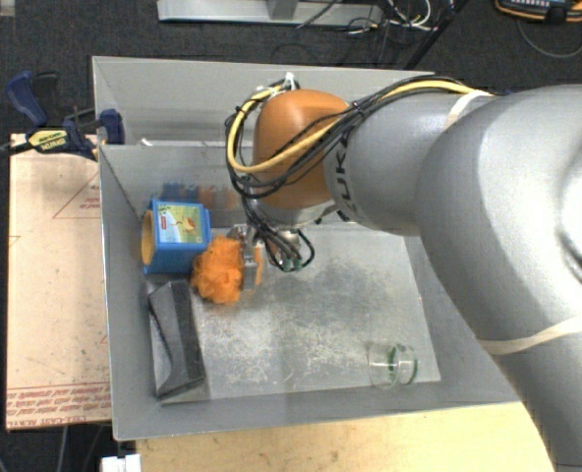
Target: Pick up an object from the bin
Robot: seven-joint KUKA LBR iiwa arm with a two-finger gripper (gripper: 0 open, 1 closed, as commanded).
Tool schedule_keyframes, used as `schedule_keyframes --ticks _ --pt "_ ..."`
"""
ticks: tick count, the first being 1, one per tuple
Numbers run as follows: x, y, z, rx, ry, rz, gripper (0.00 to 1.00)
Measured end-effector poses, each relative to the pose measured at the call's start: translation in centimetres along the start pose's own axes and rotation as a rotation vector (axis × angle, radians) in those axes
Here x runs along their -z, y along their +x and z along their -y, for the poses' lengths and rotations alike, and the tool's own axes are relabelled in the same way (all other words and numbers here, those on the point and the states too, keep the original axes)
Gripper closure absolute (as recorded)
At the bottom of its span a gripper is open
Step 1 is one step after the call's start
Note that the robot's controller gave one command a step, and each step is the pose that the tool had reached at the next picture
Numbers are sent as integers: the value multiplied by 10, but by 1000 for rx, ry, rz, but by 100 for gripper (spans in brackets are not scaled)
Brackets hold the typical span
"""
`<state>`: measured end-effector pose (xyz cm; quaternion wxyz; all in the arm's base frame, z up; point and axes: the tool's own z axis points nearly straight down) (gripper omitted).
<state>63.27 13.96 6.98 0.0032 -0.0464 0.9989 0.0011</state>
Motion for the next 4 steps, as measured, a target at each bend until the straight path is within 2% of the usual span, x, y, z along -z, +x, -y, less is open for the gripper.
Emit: schedule_keyframes --ticks 3,4 --pt "0 0 0 0 0 0 100" --pt "144 -9 8 -19 -2 6 100"
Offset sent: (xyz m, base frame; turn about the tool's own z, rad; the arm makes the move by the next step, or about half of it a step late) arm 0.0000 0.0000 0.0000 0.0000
